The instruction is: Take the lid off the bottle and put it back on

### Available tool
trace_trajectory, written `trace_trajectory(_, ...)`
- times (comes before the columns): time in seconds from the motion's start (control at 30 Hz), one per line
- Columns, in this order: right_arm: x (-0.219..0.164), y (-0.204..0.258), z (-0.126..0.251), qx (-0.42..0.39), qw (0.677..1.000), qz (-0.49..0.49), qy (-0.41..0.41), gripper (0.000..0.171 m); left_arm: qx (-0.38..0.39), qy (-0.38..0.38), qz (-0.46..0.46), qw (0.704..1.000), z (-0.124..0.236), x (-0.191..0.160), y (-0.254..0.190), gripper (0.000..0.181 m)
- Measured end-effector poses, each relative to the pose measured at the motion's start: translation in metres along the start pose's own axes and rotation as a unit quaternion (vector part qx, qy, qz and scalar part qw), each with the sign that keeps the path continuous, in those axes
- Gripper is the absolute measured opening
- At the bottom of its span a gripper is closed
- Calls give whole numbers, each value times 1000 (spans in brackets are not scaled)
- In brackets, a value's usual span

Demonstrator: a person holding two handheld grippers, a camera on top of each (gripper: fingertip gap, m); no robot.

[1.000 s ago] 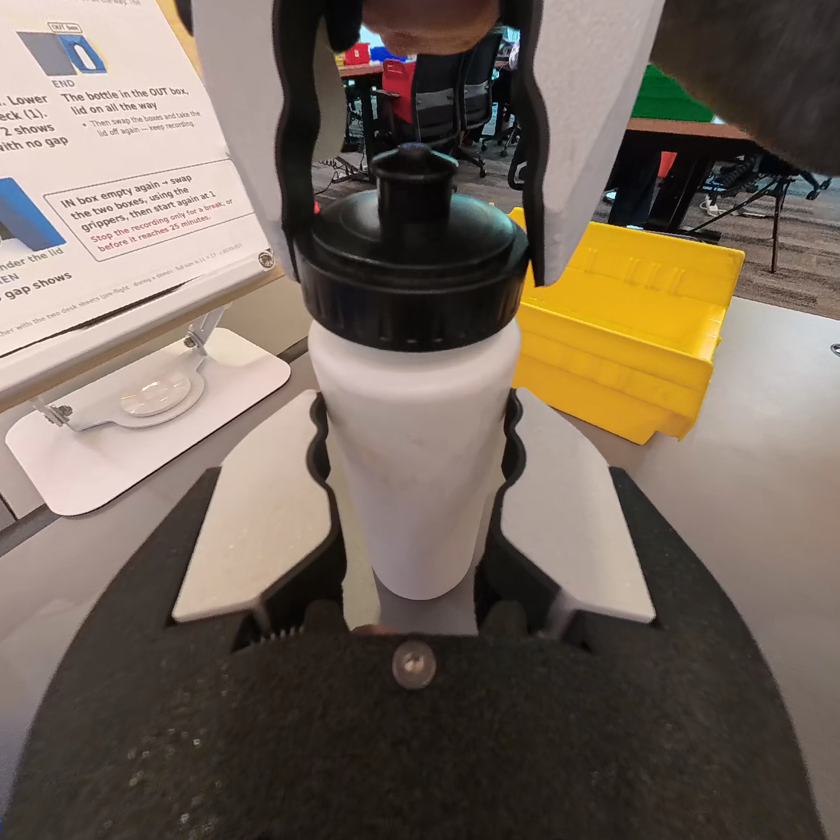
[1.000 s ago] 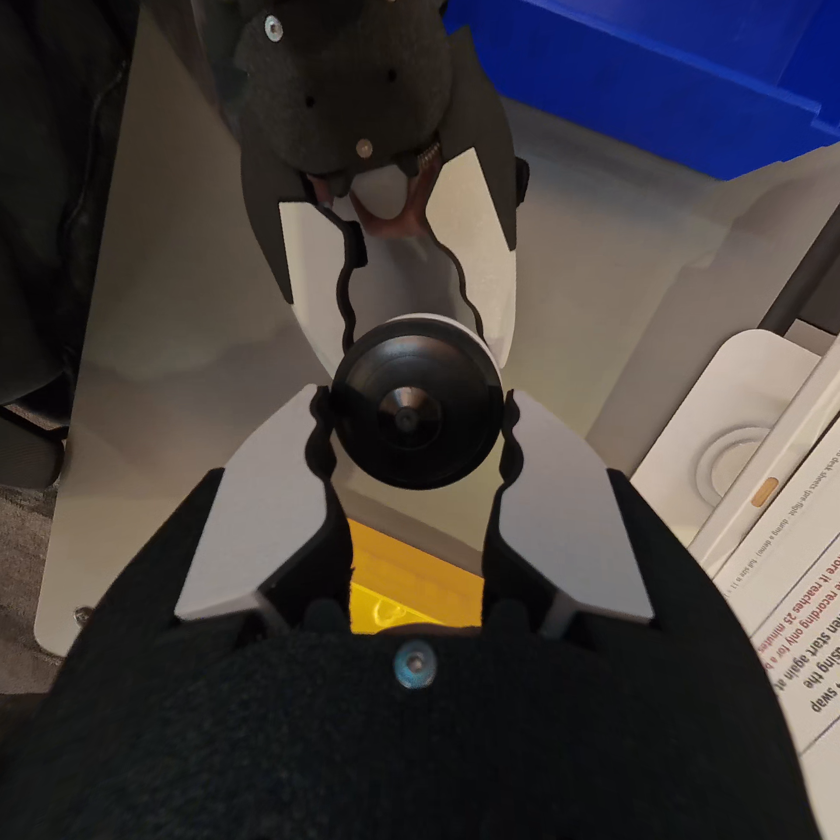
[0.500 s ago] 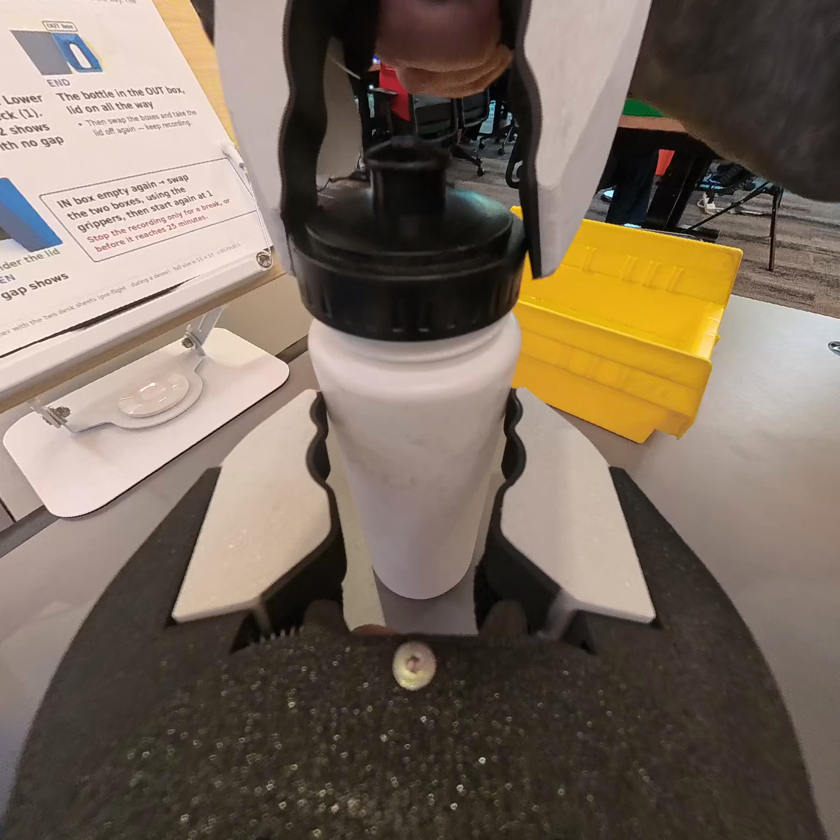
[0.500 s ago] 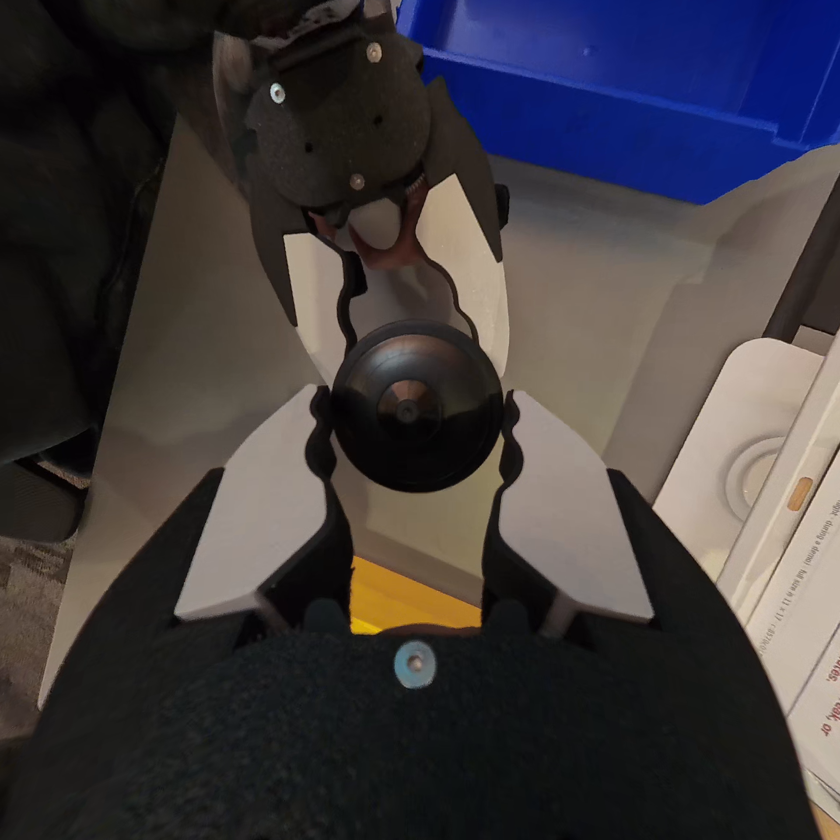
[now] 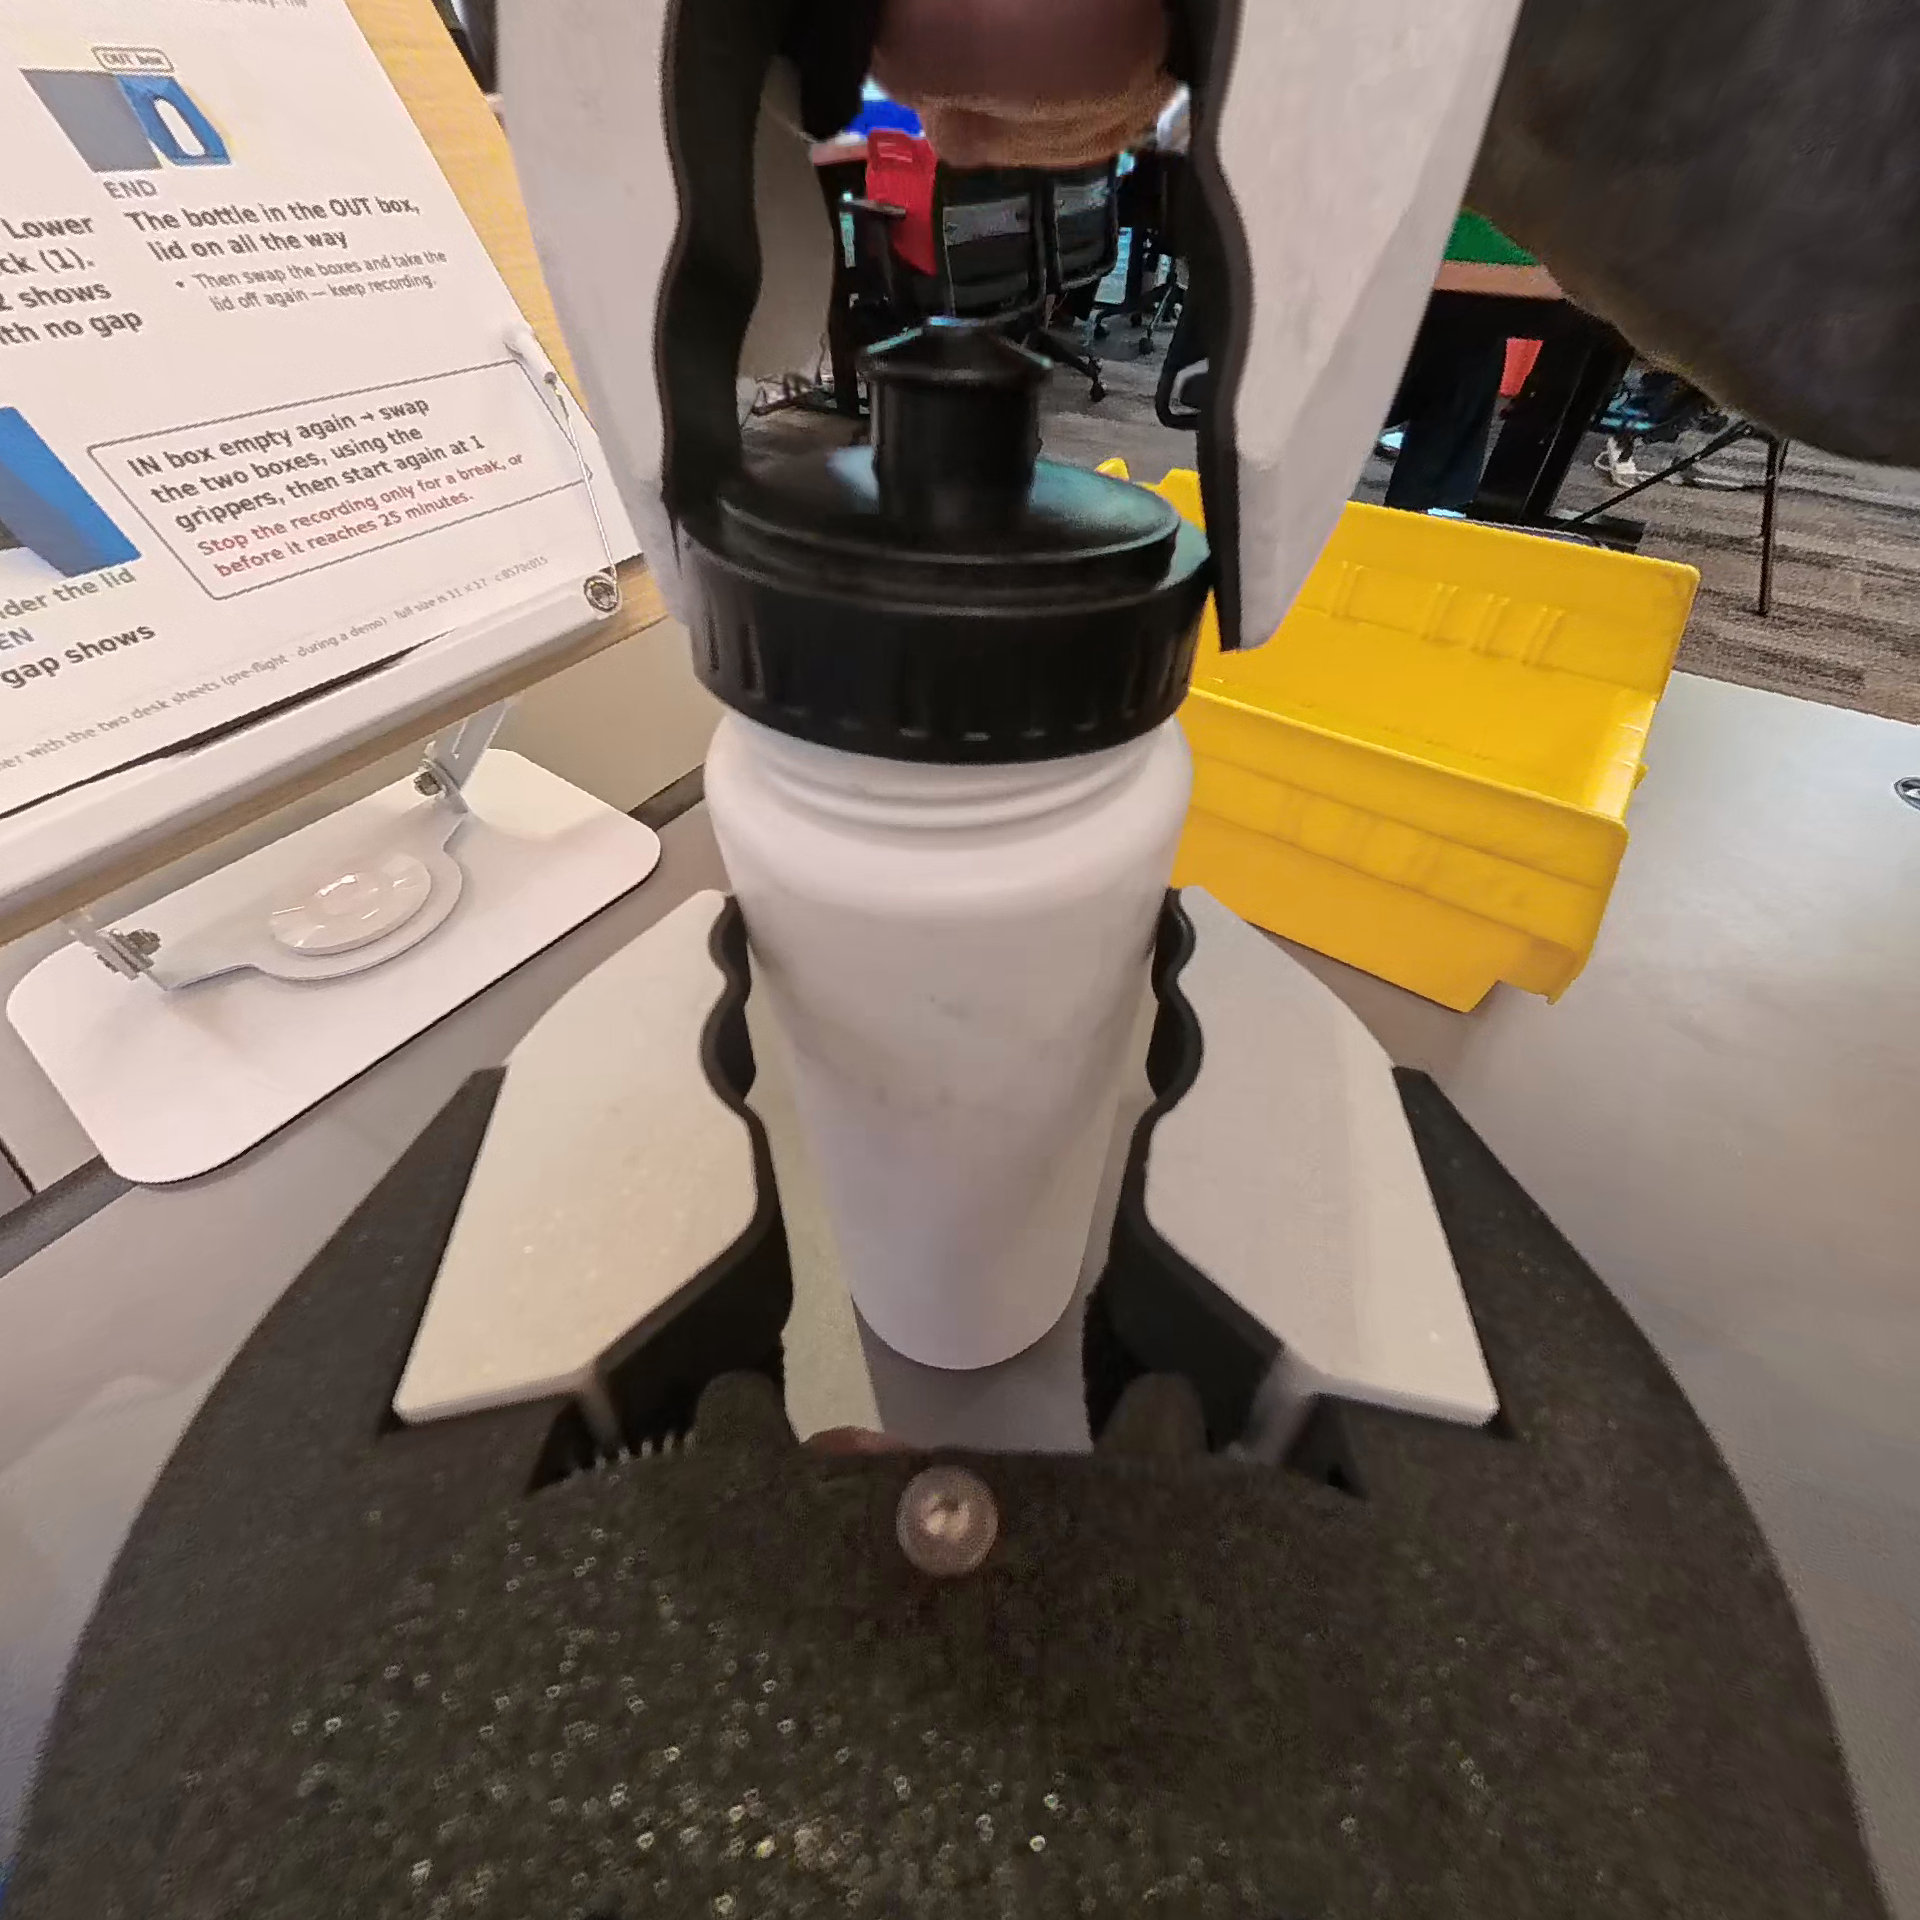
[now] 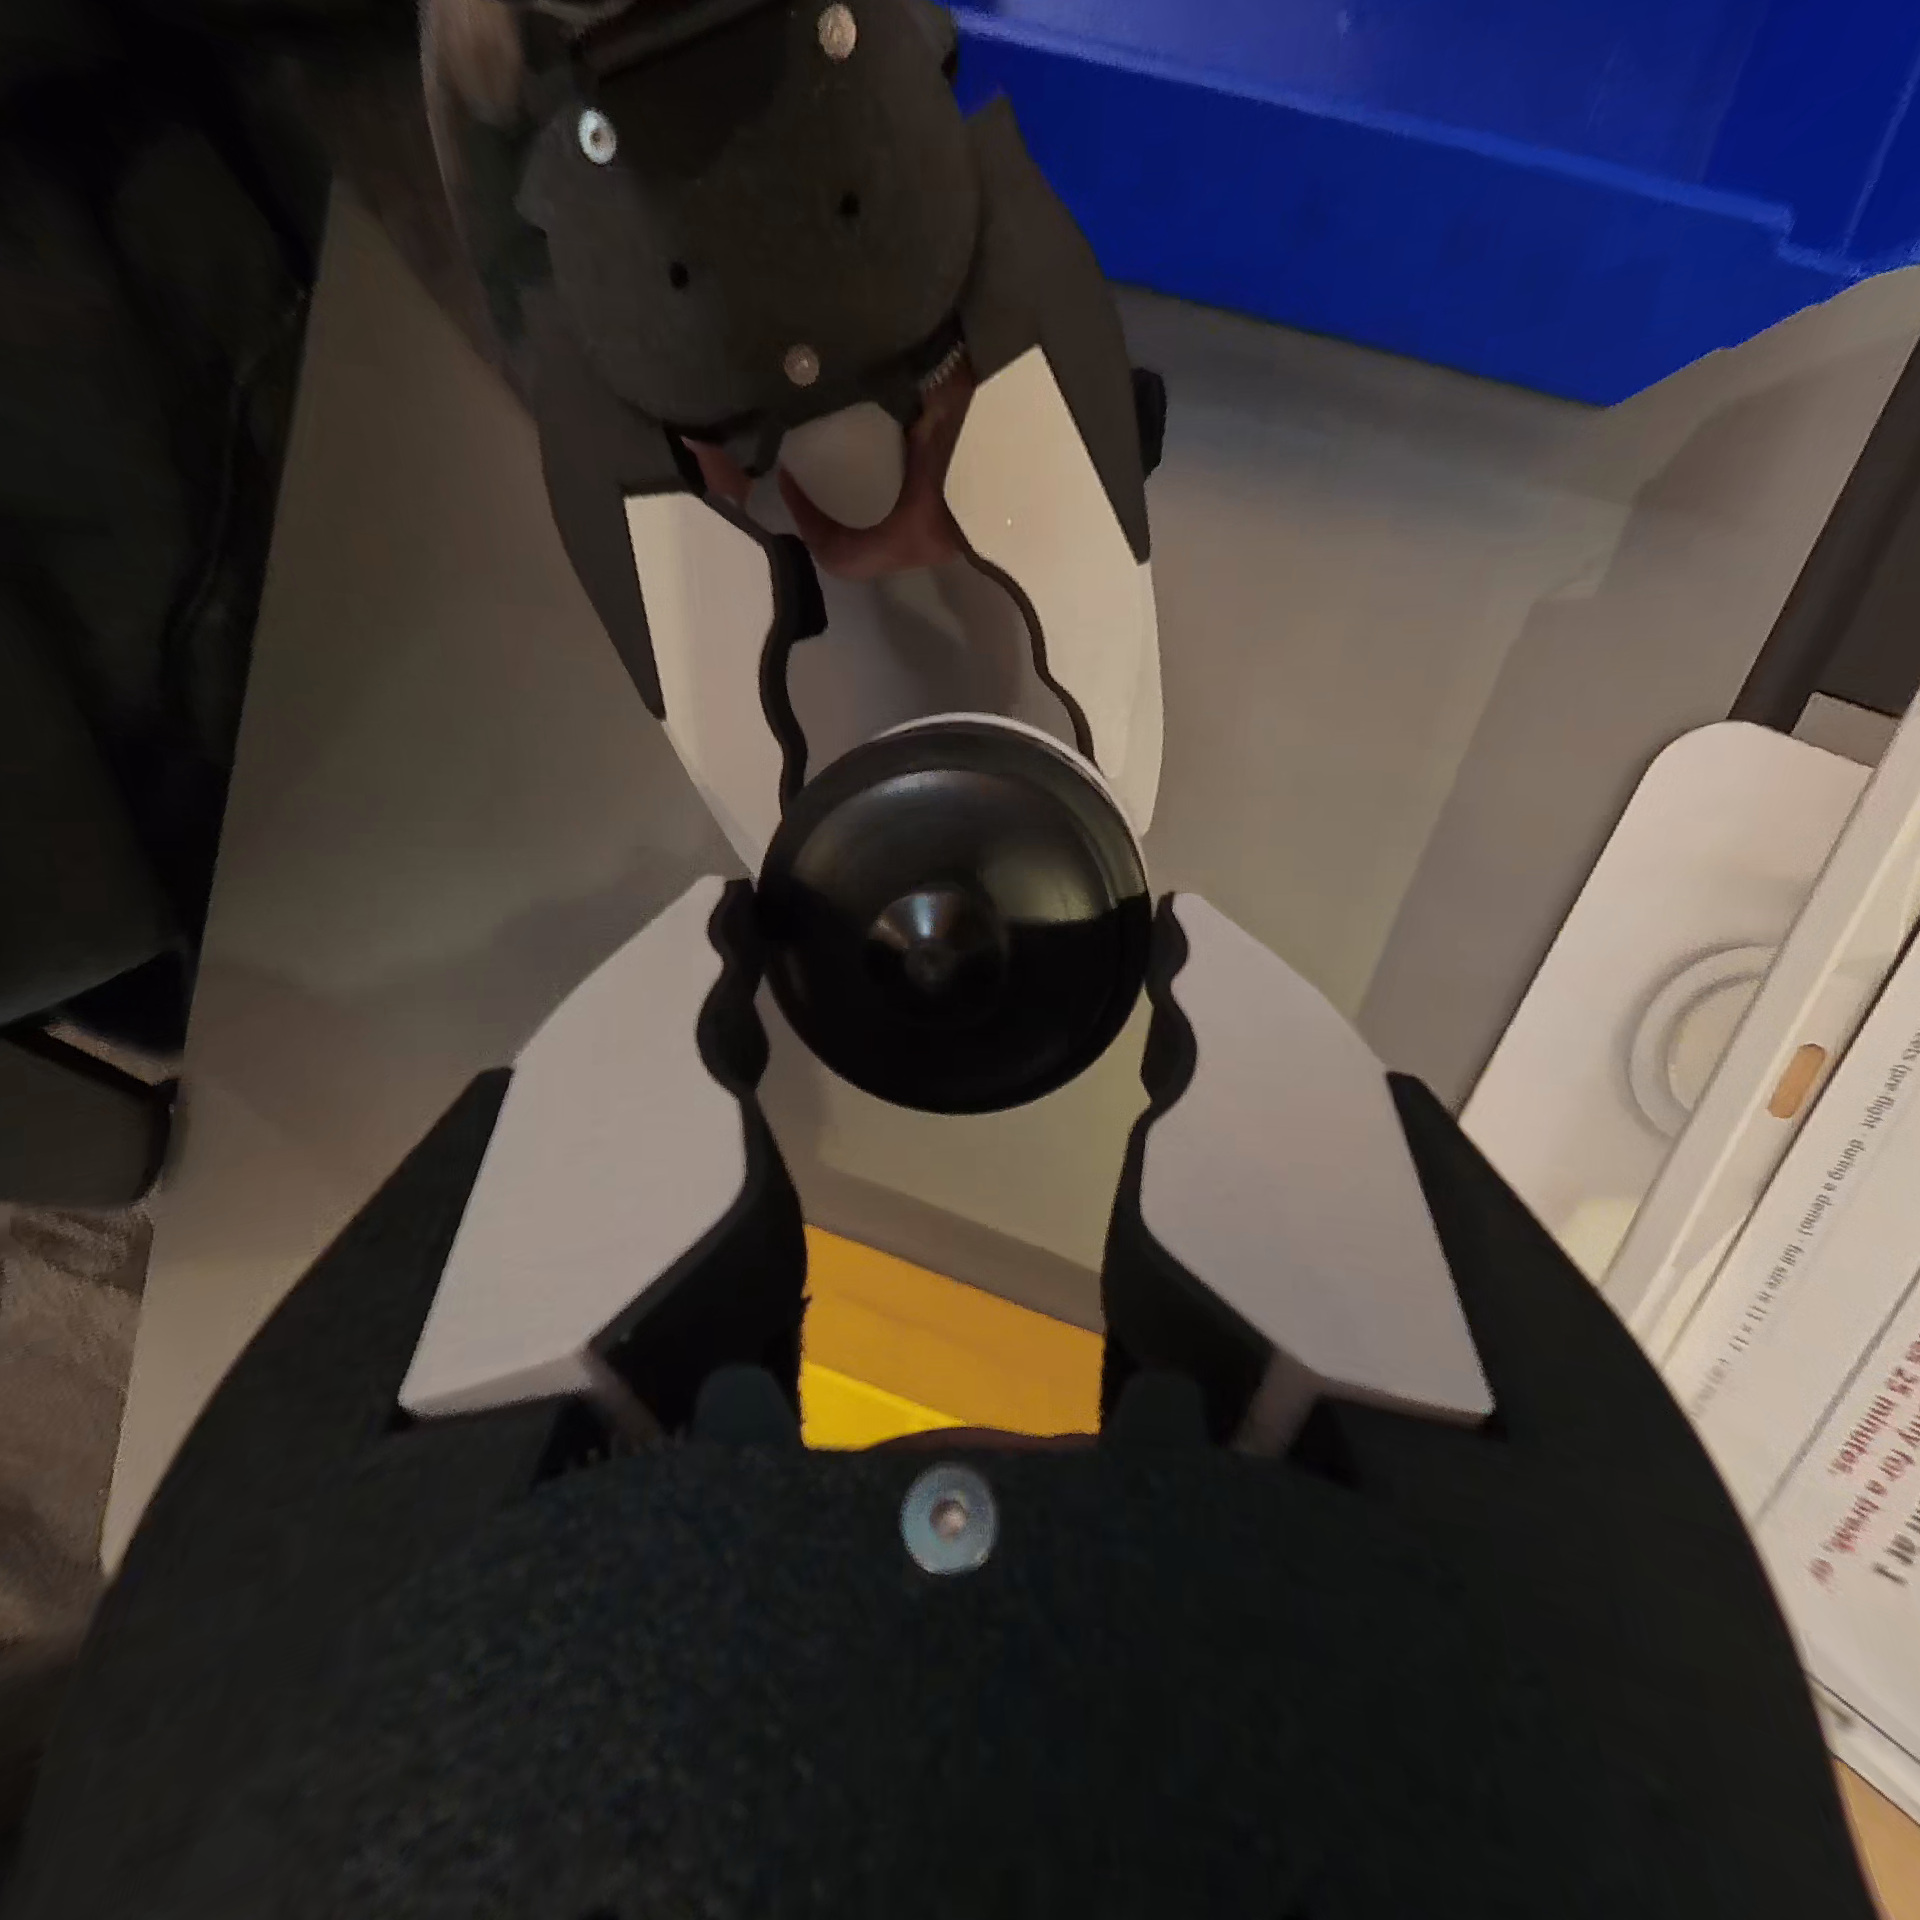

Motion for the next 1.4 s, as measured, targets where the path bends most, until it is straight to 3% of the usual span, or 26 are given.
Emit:
trace_trajectory(0.37, 17, -9, -3, 44, 994, -11, 97, 71, 0, 2, 2, 1000, 0, 0, 0, 75)
trace_trajectory(0.7, 23, -10, -5, 36, 975, -166, 146, 72, 5, 1, 4, 1000, 0, 0, 0, 75)
trace_trajectory(0.93, 25, -5, -7, -29, 916, -373, 143, 72, 7, 1, 7, 1000, 0, 0, 1, 75)
trace_trajectory(1.07, 24, -3, -7, -52, 904, -405, 128, 72, 4, 1, 6, 1000, 0, 0, 1, 75)
trace_trajectory(1.13, 23, -3, -4, -68, 909, -391, 126, 83, 3, 2, 1, 1000, 0, 0, 0, 75)
trace_trajectory(1.2, 23, -4, 2, -72, 934, -329, 119, 90, 4, 2, 0, 1000, 0, 0, -1, 75)
trace_trajectory(1.3, 21, 5, 8, -95, 979, -111, 146, 103, 1, 4, 1, 1000, 0, 0, 0, 75)
trace_trajectory(1.4, 16, 19, 9, -110, 979, 69, 157, 85, -1, 5, 0, 1000, 0, 0, 0, 75)
Point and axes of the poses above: each gripper's, where its closed fingertips meet, z back along the fingers, x out of its top, y = z × x across the jaws, the point moved 10 cm from there along z, back along the fingers, and after that the axes turned 13 degrees about z, right-handed, at the moved point
